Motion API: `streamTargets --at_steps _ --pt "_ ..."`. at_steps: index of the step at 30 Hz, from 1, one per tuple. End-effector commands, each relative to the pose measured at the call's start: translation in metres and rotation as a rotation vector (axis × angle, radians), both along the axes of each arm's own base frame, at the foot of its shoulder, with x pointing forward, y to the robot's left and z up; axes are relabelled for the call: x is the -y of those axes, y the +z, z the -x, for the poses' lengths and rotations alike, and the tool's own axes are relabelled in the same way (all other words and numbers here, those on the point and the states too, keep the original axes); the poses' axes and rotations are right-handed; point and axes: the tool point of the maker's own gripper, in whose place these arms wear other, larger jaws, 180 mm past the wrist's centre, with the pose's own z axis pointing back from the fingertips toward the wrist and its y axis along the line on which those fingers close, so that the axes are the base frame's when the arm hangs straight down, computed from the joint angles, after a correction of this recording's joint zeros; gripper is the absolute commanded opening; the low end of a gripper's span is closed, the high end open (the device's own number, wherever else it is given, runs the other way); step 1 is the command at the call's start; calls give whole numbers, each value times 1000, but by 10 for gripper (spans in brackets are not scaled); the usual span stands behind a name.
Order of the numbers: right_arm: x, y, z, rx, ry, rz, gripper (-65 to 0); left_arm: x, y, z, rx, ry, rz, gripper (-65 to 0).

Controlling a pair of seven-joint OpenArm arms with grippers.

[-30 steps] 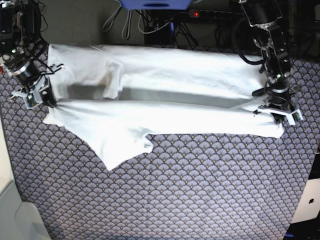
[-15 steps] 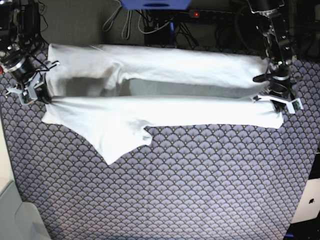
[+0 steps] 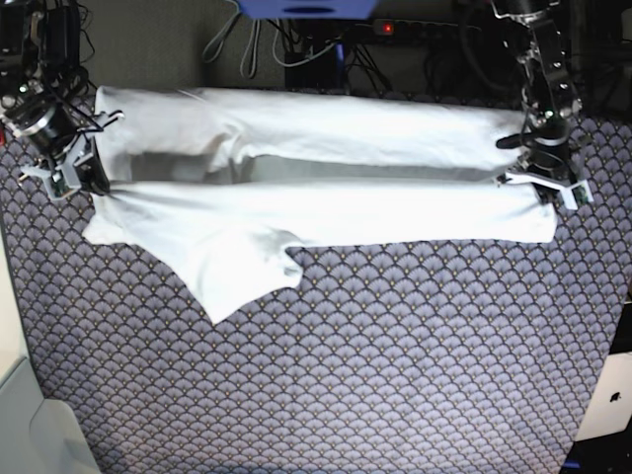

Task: Fold the T-shirt properly
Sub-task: 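Lower the folded hem onto the shirt body with both grippers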

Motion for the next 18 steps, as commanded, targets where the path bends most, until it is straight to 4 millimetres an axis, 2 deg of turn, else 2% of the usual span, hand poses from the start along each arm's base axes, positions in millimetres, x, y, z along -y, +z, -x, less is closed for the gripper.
streamTargets --at_steps 1,5,7,10,13,18 --pt "5 13 -7 40 6 9 -650 -8 13 -5 35 5 -37 -646" --pt "4 13 -7 40 5 8 -650 -7 8 -2 4 3 -26 -646" --pt "4 13 -8 43 5 8 -650 -4 -1 3 -63 1 12 -646" --pt "4 14 -9 45 5 8 -650 -2 0 5 -117 -2 40 -646" --pt "4 14 -9 45 5 8 -650 3 7 2 -120 -14 46 -646" --pt "5 14 -9 47 6 10 -650 6 33 -6 -62 -31 11 -646"
